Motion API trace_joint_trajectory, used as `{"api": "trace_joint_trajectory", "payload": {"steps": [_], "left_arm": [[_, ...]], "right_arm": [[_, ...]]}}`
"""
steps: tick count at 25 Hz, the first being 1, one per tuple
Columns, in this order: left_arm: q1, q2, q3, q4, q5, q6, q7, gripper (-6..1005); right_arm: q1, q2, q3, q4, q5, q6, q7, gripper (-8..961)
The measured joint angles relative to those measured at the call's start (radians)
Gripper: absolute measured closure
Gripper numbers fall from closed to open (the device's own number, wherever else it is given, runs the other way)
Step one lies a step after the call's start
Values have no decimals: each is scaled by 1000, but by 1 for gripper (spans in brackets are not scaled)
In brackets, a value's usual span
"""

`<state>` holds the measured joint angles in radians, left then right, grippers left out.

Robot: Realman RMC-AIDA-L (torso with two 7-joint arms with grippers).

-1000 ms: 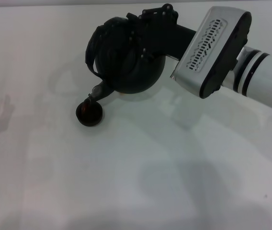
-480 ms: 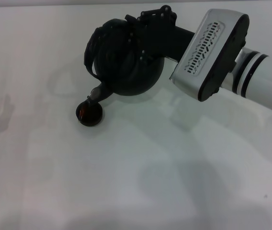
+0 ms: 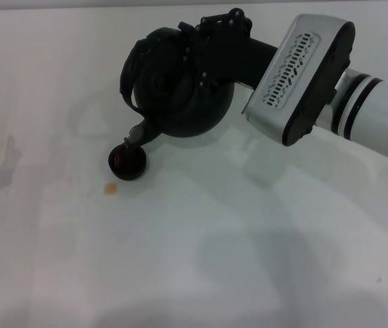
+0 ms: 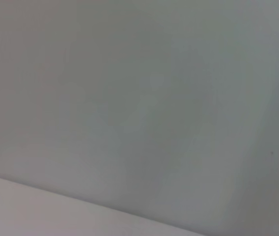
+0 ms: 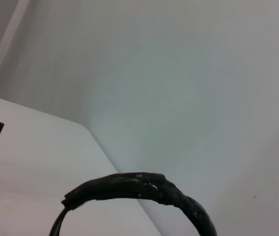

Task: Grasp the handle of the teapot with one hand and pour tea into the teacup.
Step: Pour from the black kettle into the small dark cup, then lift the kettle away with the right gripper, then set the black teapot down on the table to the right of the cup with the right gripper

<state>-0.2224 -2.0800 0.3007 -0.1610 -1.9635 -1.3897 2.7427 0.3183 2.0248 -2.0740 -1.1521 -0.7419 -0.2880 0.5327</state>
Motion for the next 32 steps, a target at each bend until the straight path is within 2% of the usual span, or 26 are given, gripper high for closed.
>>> {"api": "trace_joint_trajectory", "payload": {"steps": [9, 19, 24, 26, 32], "left_arm": [[0, 0, 0, 0, 0, 0, 1, 138], [3, 0, 0, 0, 0, 0, 4, 138], [3, 0, 0, 0, 0, 0, 5, 137], [4, 0, 0, 4, 0, 0, 4, 137], [6, 0, 0, 11, 0, 0, 0, 137]], "right_arm": [[-3, 0, 0, 7, 13, 2, 3, 815], [-26, -3, 1, 38, 151, -19, 6, 817], [-73, -5, 13, 38, 217, -80, 7, 815], [-107, -6, 26, 38, 288, -99, 7, 810], [-178, -11, 59, 39, 360, -102, 13, 795]]}}
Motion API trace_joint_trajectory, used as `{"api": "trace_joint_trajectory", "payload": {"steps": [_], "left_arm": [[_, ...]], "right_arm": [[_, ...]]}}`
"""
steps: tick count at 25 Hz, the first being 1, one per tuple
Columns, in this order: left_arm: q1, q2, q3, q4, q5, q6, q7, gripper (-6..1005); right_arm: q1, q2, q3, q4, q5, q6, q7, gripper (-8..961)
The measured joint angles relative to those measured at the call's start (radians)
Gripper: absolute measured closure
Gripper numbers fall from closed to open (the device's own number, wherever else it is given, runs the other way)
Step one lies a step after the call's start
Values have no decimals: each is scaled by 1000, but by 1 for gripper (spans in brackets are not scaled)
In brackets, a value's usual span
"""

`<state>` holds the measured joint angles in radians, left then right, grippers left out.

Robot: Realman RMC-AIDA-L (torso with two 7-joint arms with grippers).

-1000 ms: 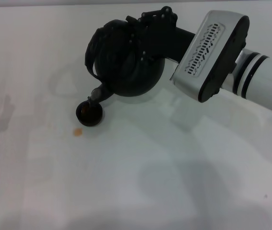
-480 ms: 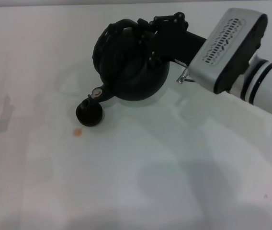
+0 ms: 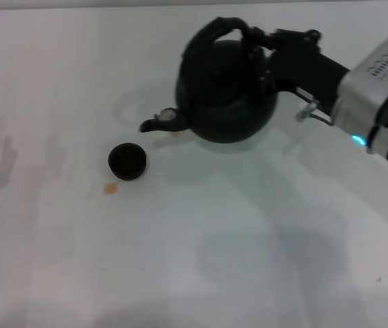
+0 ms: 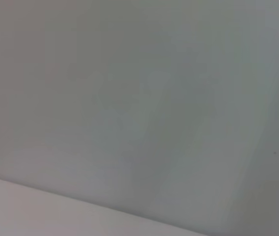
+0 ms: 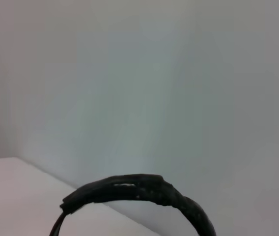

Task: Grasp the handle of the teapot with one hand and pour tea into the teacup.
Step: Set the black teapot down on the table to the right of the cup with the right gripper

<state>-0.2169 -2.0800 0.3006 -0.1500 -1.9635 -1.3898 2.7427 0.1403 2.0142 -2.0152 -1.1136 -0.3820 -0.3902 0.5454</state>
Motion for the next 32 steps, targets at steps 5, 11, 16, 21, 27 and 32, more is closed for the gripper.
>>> {"api": "trace_joint_trajectory", "payload": {"steps": [5, 11, 16, 21, 27, 32], "left_arm": [[-5, 0, -1, 1, -1, -1, 0, 138], [-6, 0, -2, 4, -2, -6, -1, 137], [-6, 0, -3, 13, -3, -7, -2, 137], [-5, 0, -3, 14, -3, -9, -3, 138], [-6, 0, -3, 14, -3, -9, -3, 137], [-7, 0, -3, 15, -3, -11, -3, 137]], "right_arm": [[-53, -5, 12, 0, 4, -1, 75, 783], [-84, -9, 12, 14, 5, -12, 162, 768], [-76, -10, 10, 67, 5, -75, 203, 756], [-71, -11, 23, 108, 5, -121, 219, 744], [-49, -8, 21, 150, 4, -128, 225, 730], [-37, -7, 18, 181, 3, -159, 233, 717]]}}
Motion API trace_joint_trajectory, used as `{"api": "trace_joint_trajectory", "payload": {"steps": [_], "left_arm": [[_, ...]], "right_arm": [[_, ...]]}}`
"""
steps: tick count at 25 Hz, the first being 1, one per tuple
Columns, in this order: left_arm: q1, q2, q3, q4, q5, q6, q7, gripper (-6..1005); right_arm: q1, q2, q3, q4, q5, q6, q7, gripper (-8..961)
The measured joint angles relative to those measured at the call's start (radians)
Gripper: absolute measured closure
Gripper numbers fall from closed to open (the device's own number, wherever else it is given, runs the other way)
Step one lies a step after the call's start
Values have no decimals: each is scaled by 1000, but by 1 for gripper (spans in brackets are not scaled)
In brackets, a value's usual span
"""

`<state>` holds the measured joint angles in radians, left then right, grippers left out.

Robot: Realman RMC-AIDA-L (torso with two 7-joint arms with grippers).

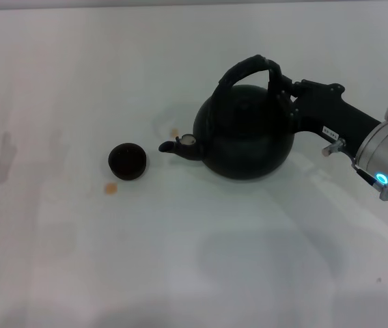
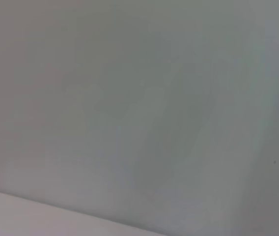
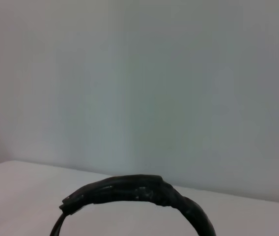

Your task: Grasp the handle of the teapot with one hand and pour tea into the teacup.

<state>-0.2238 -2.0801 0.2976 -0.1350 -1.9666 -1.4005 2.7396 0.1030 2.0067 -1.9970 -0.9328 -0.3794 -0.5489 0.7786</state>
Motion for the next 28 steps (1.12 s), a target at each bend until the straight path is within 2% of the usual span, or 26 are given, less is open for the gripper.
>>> {"api": "trace_joint_trajectory", "payload": {"steps": [15, 24, 28], "left_arm": [[-6, 0, 0, 0, 0, 0, 0, 138], [-10, 0, 0, 0, 0, 0, 0, 139], [-11, 0, 0, 0, -9, 0, 0, 139]], "right_arm": [[-9, -8, 23, 15, -5, -28, 1, 681], [-42, -16, 65, 25, 0, -68, 2, 255], [-71, -16, 148, 64, 1, -146, 3, 231]]}}
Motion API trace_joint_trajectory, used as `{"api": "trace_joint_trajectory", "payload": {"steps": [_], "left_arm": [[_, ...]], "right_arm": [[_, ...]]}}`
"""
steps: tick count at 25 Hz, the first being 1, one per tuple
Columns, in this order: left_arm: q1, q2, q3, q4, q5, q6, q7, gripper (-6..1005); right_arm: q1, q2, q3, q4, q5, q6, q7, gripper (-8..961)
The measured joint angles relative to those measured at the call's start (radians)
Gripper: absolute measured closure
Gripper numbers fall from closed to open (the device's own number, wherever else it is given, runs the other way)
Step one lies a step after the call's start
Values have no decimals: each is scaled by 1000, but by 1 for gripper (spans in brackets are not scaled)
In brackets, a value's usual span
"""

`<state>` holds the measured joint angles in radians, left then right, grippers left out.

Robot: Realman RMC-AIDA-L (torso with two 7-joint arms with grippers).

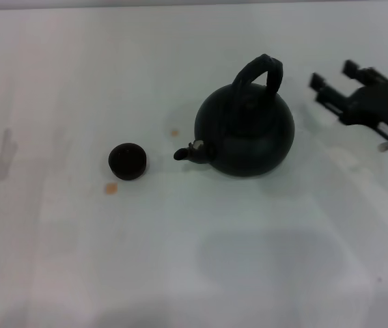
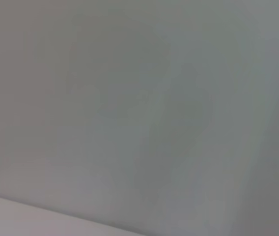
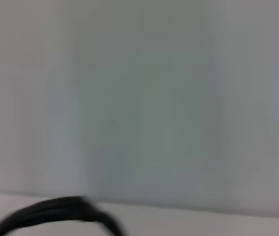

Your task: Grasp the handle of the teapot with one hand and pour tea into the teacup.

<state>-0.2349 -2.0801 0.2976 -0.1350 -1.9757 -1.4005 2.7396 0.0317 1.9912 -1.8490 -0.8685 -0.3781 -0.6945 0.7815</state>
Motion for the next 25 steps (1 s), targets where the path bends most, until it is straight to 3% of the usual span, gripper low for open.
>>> {"api": "trace_joint_trajectory", "payload": {"steps": [5, 7, 8, 9, 13, 21, 25], "left_arm": [[0, 0, 0, 0, -6, 3, 0, 139], [-2, 0, 0, 0, -6, 8, 0, 139], [-3, 0, 0, -1, -6, 8, 0, 139], [-4, 0, 0, -2, -6, 9, 0, 139], [-6, 0, 0, -7, -6, 9, 0, 138], [-13, -1, 0, -9, -5, 9, 0, 137], [-16, -2, 0, -9, -3, 9, 0, 137]], "right_arm": [[23, 22, 182, 176, 8, -156, 21, 220], [79, 27, 287, 357, 96, -321, 20, 221], [79, 27, 287, 357, 96, -321, 20, 222], [127, 27, 333, 484, 172, -431, 14, 222], [192, 26, 387, 639, 241, -543, -17, 224], [216, 36, 393, 675, 251, -563, -279, 228], [222, 37, 392, 679, 252, -560, -307, 228]]}}
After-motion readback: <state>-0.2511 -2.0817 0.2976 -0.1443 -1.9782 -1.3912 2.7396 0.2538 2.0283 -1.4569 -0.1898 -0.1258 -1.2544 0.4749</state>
